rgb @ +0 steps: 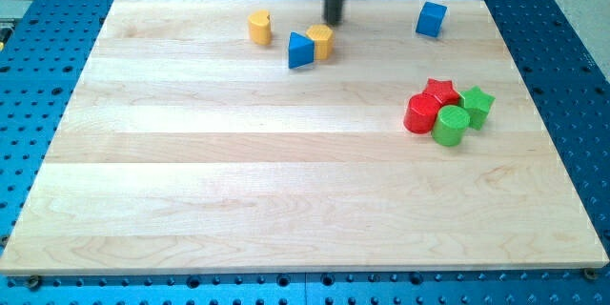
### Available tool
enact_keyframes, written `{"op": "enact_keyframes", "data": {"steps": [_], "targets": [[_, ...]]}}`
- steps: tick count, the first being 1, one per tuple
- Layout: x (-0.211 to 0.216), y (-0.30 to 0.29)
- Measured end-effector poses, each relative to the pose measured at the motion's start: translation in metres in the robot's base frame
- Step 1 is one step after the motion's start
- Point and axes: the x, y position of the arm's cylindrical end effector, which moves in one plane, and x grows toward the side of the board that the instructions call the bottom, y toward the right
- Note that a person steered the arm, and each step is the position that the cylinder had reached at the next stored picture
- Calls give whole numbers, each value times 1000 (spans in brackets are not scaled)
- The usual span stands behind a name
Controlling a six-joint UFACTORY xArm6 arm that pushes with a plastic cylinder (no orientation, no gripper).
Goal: Move the yellow blocks and triangle to the right side
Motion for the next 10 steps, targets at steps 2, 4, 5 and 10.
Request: {"op": "enact_keyframes", "data": {"steps": [2, 4, 5, 10], "targets": [[7, -127], [63, -5], [58, -64], [97, 3]]}}
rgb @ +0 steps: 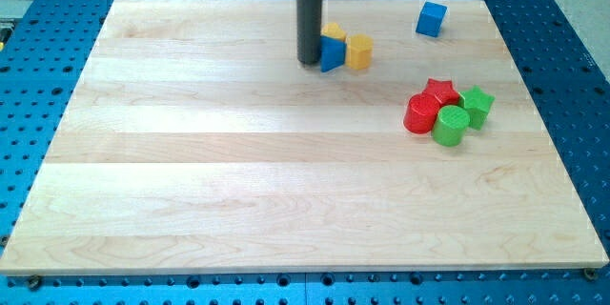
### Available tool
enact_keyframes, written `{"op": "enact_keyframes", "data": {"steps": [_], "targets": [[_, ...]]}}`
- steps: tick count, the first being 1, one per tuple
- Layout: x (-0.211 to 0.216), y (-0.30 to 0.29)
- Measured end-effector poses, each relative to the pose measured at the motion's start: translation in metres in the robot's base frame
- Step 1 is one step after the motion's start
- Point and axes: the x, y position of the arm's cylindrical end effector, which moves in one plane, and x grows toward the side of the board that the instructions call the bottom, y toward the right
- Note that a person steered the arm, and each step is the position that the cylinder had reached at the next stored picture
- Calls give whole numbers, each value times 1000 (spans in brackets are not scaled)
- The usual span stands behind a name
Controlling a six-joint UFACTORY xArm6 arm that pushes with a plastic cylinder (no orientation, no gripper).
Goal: Move the yellow blocks and triangle to the right side
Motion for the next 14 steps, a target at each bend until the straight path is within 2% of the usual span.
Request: {"op": "enact_keyframes", "data": {"steps": [1, 4, 5, 7, 8, 9, 10, 13, 14], "targets": [[20, -30], [15, 80], [-13, 80], [-23, 115], [-1, 70], [5, -16], [-6, -22], [-43, 29], [-43, 11]]}}
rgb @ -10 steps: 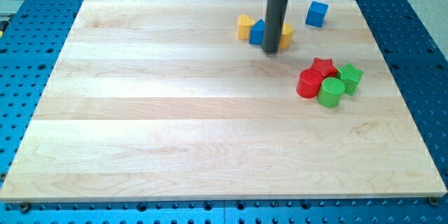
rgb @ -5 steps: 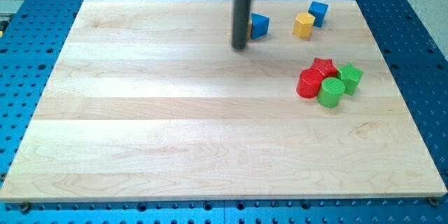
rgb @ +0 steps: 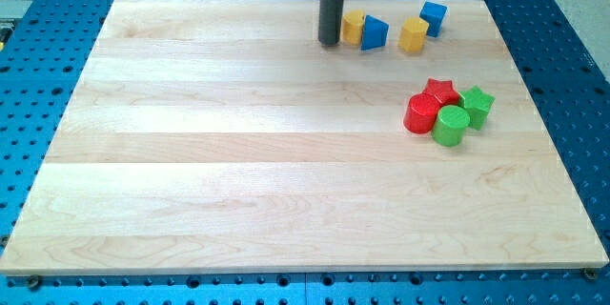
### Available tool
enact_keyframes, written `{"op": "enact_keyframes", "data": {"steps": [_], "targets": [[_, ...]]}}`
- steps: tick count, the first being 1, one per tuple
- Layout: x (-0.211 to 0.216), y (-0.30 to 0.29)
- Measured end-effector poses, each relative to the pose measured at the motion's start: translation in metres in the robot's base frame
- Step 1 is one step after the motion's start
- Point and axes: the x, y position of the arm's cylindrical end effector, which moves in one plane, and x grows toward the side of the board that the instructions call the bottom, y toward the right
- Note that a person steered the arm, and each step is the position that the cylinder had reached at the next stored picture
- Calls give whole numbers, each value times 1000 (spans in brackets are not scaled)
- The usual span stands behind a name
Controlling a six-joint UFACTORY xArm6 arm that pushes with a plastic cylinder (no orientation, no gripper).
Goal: Move the yellow blocks and triangle to the right side
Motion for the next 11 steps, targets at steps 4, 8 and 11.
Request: {"op": "enact_keyframes", "data": {"steps": [4, 8, 11], "targets": [[0, 54], [-35, -21], [-50, 58]]}}
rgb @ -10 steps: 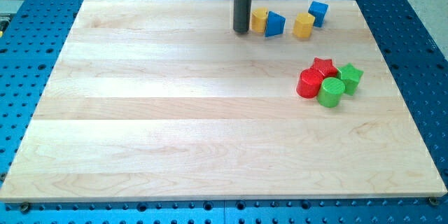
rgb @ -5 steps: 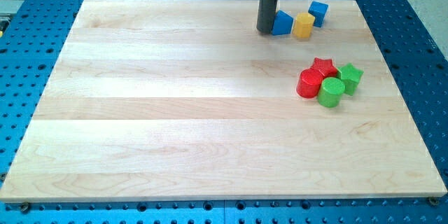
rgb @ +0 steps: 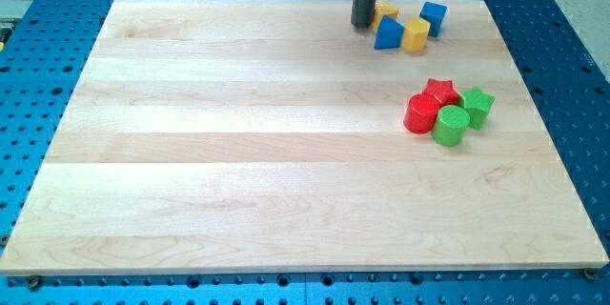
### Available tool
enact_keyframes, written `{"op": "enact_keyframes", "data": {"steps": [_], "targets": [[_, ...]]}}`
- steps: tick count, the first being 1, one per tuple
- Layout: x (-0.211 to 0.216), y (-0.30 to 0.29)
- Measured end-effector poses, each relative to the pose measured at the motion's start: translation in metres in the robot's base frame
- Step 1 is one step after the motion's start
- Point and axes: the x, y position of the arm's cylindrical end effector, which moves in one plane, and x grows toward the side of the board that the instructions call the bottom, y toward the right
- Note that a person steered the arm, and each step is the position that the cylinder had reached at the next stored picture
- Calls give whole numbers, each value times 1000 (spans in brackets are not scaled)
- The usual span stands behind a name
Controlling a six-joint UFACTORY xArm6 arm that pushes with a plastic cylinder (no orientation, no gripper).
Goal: Move the yellow blocks and triangle to the right side
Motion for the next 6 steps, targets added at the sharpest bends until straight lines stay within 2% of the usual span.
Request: {"op": "enact_keyframes", "data": {"steps": [1, 6], "targets": [[-19, -1], [-9, 38]]}}
